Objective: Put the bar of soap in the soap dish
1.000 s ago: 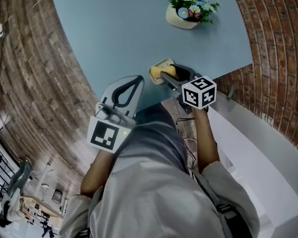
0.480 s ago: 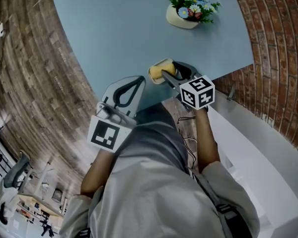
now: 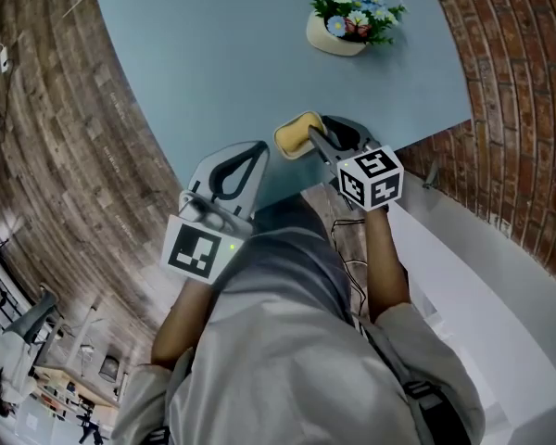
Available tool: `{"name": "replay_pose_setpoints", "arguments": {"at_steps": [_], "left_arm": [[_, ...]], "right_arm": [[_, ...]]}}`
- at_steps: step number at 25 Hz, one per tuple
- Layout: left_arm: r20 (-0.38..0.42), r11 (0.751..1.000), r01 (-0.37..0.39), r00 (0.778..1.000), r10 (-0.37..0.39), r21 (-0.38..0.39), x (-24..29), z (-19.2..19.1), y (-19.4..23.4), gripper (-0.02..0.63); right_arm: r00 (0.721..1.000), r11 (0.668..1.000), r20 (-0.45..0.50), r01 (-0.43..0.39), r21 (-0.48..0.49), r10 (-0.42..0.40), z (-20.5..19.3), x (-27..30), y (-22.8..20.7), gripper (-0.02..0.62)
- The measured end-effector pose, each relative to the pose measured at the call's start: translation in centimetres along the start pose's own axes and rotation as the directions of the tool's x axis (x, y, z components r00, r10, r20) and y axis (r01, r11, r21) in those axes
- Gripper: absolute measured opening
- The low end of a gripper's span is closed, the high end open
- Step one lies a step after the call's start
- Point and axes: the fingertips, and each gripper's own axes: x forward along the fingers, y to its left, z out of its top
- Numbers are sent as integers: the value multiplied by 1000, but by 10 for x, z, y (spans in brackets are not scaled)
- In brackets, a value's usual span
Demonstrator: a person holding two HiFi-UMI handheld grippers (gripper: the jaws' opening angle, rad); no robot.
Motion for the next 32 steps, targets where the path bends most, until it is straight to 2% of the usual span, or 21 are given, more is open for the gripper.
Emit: {"name": "replay_pose_setpoints", "arguments": {"at_steps": [1,3,13,19,24,29,32], "left_arm": [[2,1000,-1,1000,1,-1,0,1,0,3],[9,1000,-3,1000,3,-9,-1,4,0,3],[74,1000,6,997,-6,2,-2,30,-3,3],[139,999,-5,990,0,34,-18,59,-4,3],[180,998,-5,984,-5,55,-31,78,-5,3],[223,997,1,975,-17,74,-47,96,-6,3],[247,996,3,969,-25,89,-59,108,-6,3]], "right_arm": [[1000,1000,21,13,-6,-13,5,-4,1,99],[998,999,60,30,-18,-29,15,-12,4,63],[978,995,205,55,-83,-37,67,-56,32,25],[927,988,376,41,-149,18,121,-94,83,14],[888,980,456,37,-197,58,150,-117,115,14],[846,979,531,62,-197,53,171,-139,136,14],[831,979,554,73,-190,45,178,-147,148,14]]}}
